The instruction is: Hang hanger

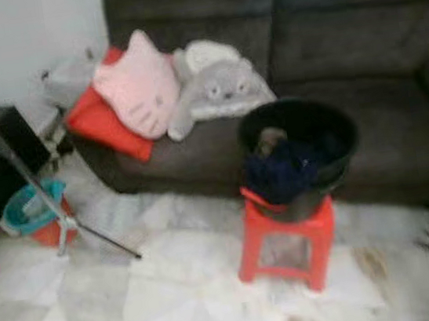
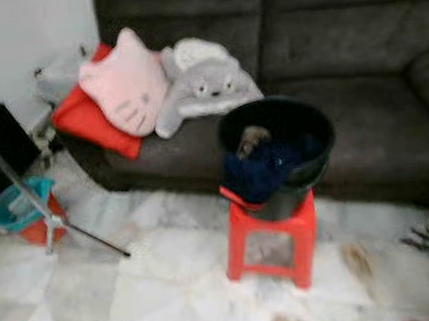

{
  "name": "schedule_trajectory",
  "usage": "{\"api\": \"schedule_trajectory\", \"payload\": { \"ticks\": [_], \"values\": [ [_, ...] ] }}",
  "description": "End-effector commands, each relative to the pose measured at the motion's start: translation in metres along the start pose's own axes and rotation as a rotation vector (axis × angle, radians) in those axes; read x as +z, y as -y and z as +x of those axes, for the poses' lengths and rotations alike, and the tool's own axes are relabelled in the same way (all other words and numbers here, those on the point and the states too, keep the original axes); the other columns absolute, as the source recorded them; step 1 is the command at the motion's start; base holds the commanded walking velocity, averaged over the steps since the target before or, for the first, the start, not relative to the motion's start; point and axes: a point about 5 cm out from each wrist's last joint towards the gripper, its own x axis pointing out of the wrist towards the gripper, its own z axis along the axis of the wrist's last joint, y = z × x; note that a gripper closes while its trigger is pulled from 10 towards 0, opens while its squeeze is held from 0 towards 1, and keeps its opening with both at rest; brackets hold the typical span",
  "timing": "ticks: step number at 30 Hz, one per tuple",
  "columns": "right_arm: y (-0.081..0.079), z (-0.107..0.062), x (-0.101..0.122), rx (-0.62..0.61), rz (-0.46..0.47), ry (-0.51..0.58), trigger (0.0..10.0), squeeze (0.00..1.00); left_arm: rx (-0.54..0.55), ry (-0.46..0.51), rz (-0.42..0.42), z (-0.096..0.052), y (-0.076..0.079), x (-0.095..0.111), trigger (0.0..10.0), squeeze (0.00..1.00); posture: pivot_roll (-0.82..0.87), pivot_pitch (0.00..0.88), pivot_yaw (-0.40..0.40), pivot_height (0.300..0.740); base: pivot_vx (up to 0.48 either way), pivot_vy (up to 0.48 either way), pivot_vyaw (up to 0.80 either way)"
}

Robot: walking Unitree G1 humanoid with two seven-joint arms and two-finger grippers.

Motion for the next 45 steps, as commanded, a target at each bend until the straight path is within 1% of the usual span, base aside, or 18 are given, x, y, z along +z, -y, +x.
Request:
{"api": "schedule_trajectory", "payload": {
  "ticks": [1, 3, 13, 14, 18, 19, 22, 25, 26, 27, 32, 37, 39, 45],
  "values": [
    [-0.007, 0.001, 0.001, 0.016, 0.013, 0.011, 10.0, 0.0, 0.01, -0.029, 0.026, -0.002, -0.006, -0.009, 10.0, 0.0, 0.03, 0.0, 0.047, 0.74, 0.0, 0.0, -0.78],
    [-0.008, 0.001, 0.001, 0.017, 0.015, 0.011, 10.0, 0.0, 0.009, -0.03, 0.031, -0.002, -0.006, -0.009, 10.0, 0.0, 0.03, 0.0, 0.054, 0.74, 0.0, 0.0, -0.78],
    [-0.011, 0.001, 0.006, 0.017, 0.032, 0.033, 10.0, 0.0, 0.015, -0.015, 0.041, -0.001, -0.009, -0.003, 10.0, 0.0, 0.02, 0.0, 0.067, 0.74, 0.0, 0.0, 0.0],
    [-0.012, 0.002, 0.008, 0.018, 0.039, 0.043, 10.0, 0.0, 0.012, -0.007, 0.044, 0.0, -0.007, 0.002, 10.0, 0.0, 0.01, 0.0, 0.068, 0.74, 0.0, 0.0, 0.0],
    [-0.012, 0.002, 0.012, 0.021, 0.035, 0.051, 10.0, 0.0, 0.004, 0.003, 0.049, 0.002, -0.002, 0.008, 10.0, 0.0, 0.01, 0.0, 0.068, 0.74, 0.0, 0.0, 0.0],
    [-0.013, 0.002, 0.017, 0.024, 0.032, 0.063, 10.0, 0.0, 0.002, 0.011, 0.05, 0.003, 0.001, 0.013, 10.0, 0.0, 0.01, 0.0, 0.067, 0.74, 0.0, 0.0, 0.0],
    [-0.013, 0.002, 0.022, 0.026, 0.029, 0.077, 10.0, 0.0, 0.001, 0.021, 0.033, 0.004, 0.002, 0.018, 10.0, 0.0, 0.0, 0.0, 0.069, 0.74, 0.0, 0.0, 0.0],
    [-0.013, 0.003, 0.029, 0.024, 0.024, 0.092, 10.0, 0.0, 0.004, 0.034, 0.036, 0.005, 0.004, 0.025, 10.0, 0.0, -0.01, 0.0, 0.064, 0.74, 0.0, 0.0, 0.0],
    [-0.012, 0.003, 0.035, 0.023, 0.013, 0.105, 10.0, 0.0, 0.005, 0.044, 0.033, 0.006, 0.006, 0.03, 10.0, 0.0, -0.01, 0.0, 0.065, 0.74, 0.0, 0.0, 0.0],
    [-0.012, 0.003, 0.035, 0.023, 0.013, 0.105, 10.0, 0.0, 0.005, 0.044, 0.033, 0.006, 0.006, 0.03, 10.0, 0.0, -0.01, 0.0, 0.065, 0.74, 0.0, 0.0, 0.0],
    [-0.009, 0.002, 0.053, 0.011, 0.015, 0.144, 10.0, 0.0, 0.012, 0.093, 0.002, 0.008, 0.009, 0.051, 10.0, 0.0, -0.02, 0.0, 0.054, 0.74, 0.0, 0.0, 0.0],
    [-0.008, 0.002, 0.059, 0.009, -0.001, 0.155, 10.0, 0.0, 0.009, 0.116, -0.001, 0.008, 0.012, 0.058, 10.0, 0.0, -0.01, 0.0, 0.036, 0.74, 0.0, 0.0, 0.0],
    [-0.007, 0.002, 0.06, 0.006, 0.001, 0.155, 10.0, 0.0, 0.023, 0.131, -0.034, 0.008, 0.01, 0.061, 10.0, 0.0, 0.0, 0.0, 0.036, 0.74, 0.0, 0.0, 0.0],
    [-0.008, 0.002, 0.059, 0.008, 0.018, 0.162, 10.0, 0.0, 0.023, 0.14, -0.018, 0.008, 0.008, 0.062, 10.0, 0.0, 0.0, 0.0, 0.04, 0.74, 0.0, 0.0, 0.0]
  ]
}}
